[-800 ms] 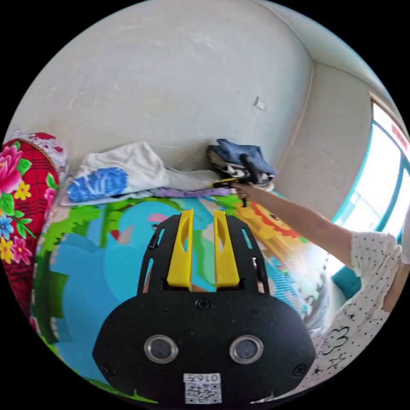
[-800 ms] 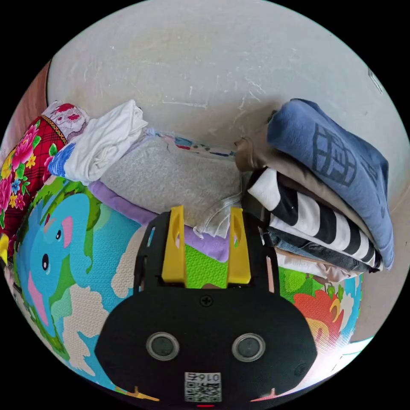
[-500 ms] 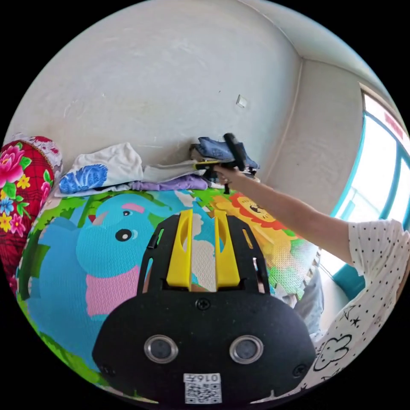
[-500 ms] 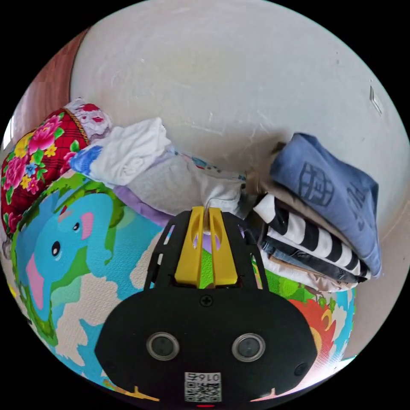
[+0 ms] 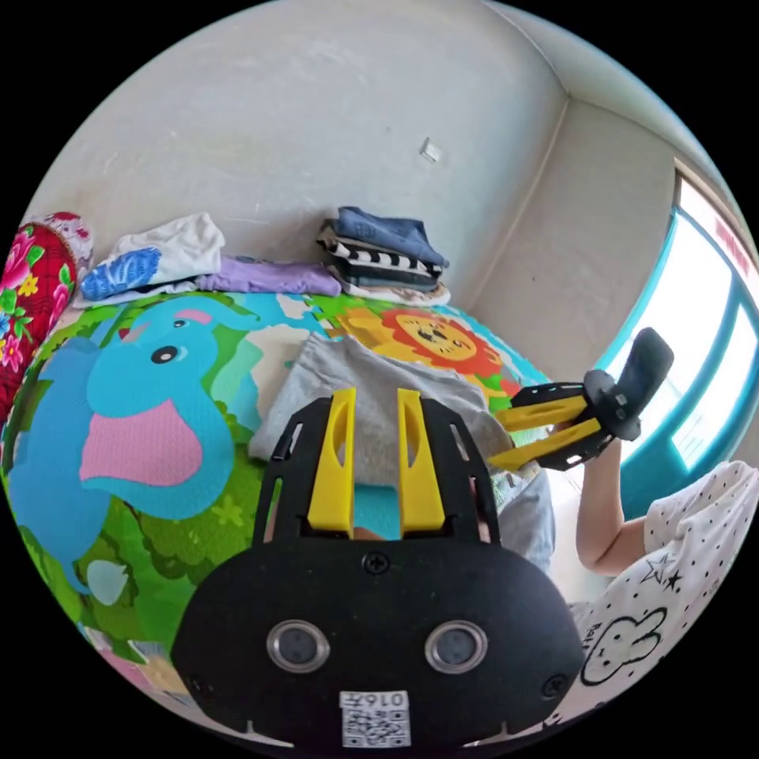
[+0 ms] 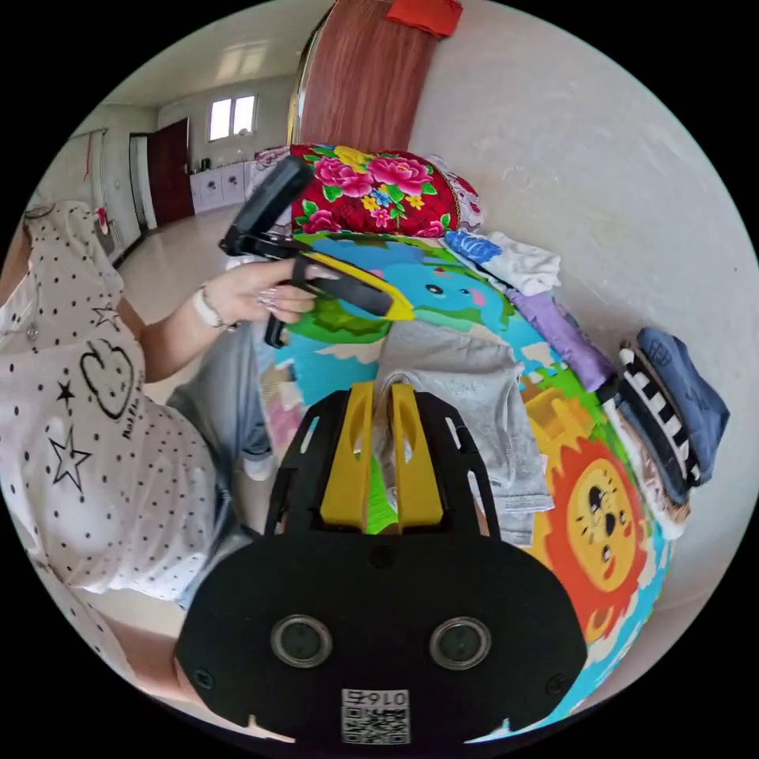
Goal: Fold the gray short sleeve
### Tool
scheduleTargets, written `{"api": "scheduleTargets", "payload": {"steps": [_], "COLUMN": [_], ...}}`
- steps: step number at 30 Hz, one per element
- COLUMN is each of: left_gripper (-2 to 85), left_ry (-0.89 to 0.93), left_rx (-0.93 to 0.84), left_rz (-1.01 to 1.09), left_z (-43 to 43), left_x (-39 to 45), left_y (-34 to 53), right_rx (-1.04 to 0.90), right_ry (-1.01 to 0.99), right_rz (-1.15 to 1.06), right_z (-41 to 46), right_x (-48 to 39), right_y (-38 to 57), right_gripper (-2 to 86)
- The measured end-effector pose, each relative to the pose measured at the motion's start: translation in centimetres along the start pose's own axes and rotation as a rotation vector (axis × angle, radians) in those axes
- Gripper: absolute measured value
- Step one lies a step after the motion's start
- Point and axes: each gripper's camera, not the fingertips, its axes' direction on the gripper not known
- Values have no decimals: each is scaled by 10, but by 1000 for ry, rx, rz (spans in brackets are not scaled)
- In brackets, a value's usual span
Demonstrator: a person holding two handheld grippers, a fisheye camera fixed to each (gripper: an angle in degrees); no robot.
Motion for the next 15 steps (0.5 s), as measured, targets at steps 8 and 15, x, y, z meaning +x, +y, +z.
{"api": "scheduleTargets", "payload": {"steps": [8, 15], "left_gripper": [94, 2], "left_ry": [-42, -140], "left_rx": [-187, -170], "left_rz": [208, 297], "left_z": [70, 77], "left_x": [108, 153], "left_y": [-27, -27], "right_rx": [120, 62], "right_ry": [151, 277], "right_rz": [294, 433], "right_z": [-68, -88], "right_x": [-31, -35], "right_y": [95, 124], "right_gripper": [97, 91]}}
